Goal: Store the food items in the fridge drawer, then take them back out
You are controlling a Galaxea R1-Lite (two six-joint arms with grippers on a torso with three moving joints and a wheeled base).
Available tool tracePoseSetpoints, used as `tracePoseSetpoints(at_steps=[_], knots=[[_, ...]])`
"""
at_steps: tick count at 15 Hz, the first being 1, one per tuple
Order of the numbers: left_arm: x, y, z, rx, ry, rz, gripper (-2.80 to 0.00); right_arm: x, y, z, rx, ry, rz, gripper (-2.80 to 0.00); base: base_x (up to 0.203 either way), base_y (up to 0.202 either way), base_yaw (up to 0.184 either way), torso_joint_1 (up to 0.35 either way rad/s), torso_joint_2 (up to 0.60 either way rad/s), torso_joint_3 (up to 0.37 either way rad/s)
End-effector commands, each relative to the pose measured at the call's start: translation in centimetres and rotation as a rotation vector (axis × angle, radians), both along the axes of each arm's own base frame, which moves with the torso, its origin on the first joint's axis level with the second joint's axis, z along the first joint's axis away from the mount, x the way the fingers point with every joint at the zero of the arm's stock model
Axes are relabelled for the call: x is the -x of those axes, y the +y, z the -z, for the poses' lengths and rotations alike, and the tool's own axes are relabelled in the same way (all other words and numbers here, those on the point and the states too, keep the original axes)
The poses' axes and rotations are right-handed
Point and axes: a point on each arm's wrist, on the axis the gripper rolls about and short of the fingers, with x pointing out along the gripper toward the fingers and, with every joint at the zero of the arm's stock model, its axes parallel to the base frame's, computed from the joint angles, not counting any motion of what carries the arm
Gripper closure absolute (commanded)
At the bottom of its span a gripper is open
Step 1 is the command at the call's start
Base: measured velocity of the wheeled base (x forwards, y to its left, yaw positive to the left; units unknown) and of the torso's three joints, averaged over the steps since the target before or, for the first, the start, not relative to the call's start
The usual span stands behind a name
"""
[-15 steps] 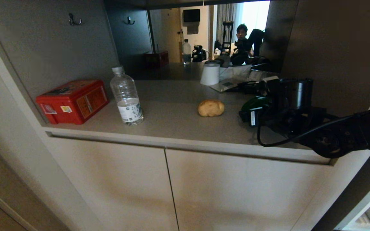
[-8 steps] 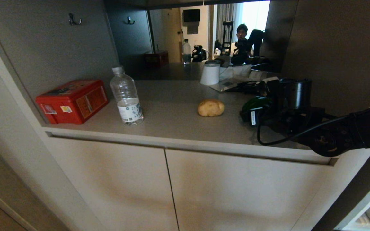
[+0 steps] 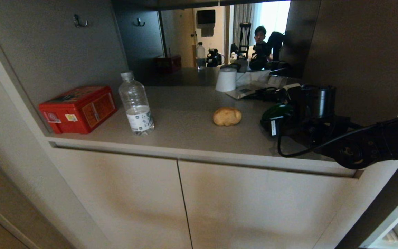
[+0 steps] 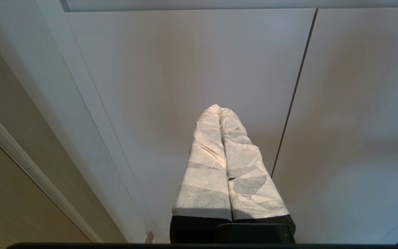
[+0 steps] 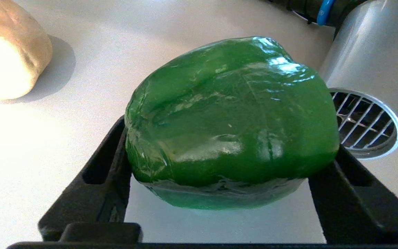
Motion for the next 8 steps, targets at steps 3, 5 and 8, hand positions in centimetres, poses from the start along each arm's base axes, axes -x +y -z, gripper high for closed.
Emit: tracePoseSetpoints(at_steps=[3,5,8], knots=[[-0.1,0.0,0.3,0.000,0.008,0.000,0.00,0.0,0.0,-0.1,-0.001,-0.006,0.001,0.00,0.000,0.000,0.000,0.000,0.00,0.000],[-0.1,0.0,0.3,0.000,0.008,0.000,0.00,0.4,-0.1,-0.8,-0.005,-0.020,0.003,0.00,0.000,0.000,0.000,0.000,0.00,0.000],[-0.1,0.0,0.3,0.000,0.008,0.000,0.00,1.6,-0.3,-2.3,-0.017,-0.056,-0.005,0.00,0.000,0.000,0.000,0.000,0.00,0.000]])
